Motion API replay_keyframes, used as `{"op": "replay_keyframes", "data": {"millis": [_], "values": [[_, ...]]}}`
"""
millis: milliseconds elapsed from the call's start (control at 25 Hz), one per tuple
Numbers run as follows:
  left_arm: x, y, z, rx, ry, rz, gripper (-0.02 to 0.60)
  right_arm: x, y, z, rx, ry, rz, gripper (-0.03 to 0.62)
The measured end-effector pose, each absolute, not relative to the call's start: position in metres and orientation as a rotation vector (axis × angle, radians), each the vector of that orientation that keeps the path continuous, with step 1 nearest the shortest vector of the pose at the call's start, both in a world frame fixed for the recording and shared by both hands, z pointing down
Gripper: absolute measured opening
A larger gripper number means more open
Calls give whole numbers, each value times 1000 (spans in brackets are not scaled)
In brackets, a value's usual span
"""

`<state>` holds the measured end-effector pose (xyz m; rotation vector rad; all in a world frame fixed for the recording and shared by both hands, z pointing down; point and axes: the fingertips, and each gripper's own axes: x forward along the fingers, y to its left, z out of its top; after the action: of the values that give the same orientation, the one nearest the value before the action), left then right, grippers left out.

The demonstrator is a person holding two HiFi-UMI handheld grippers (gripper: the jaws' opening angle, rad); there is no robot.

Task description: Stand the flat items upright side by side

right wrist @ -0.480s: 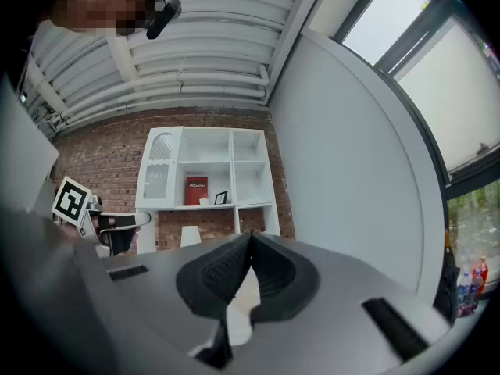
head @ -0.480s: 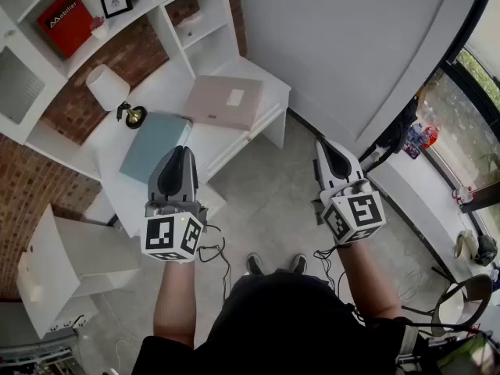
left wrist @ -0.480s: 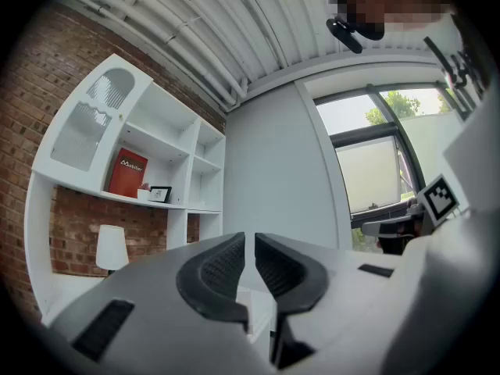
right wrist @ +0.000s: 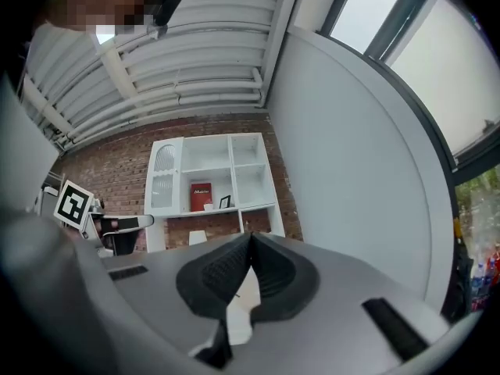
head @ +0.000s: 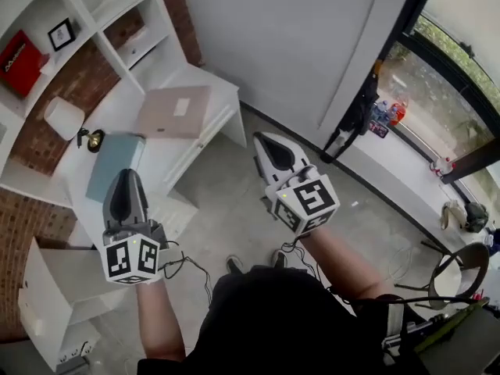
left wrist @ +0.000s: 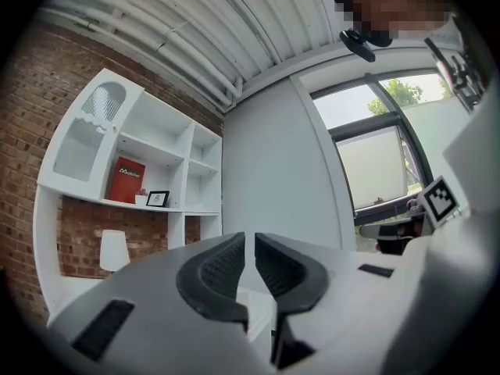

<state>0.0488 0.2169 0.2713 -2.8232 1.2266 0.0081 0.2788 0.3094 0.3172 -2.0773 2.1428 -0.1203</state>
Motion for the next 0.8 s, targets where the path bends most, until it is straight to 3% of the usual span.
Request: {"op": "replay_keyframes", "data": {"millis": [280, 360, 440, 800], "values": [[88, 229, 299, -2946, 1208, -36, 51, 311, 325, 341, -2032, 2168, -249, 11], [88, 217, 312, -2989, 1216, -60, 185, 312, 318, 346, -2034, 2181, -262, 72], [86, 202, 322, -3009, 1222, -81, 249, 311, 308, 349, -2037, 2190, -262, 109], [75, 109, 347, -3070, 1173, -120, 283, 299, 224, 360, -2079, 2196, -279, 204]]}}
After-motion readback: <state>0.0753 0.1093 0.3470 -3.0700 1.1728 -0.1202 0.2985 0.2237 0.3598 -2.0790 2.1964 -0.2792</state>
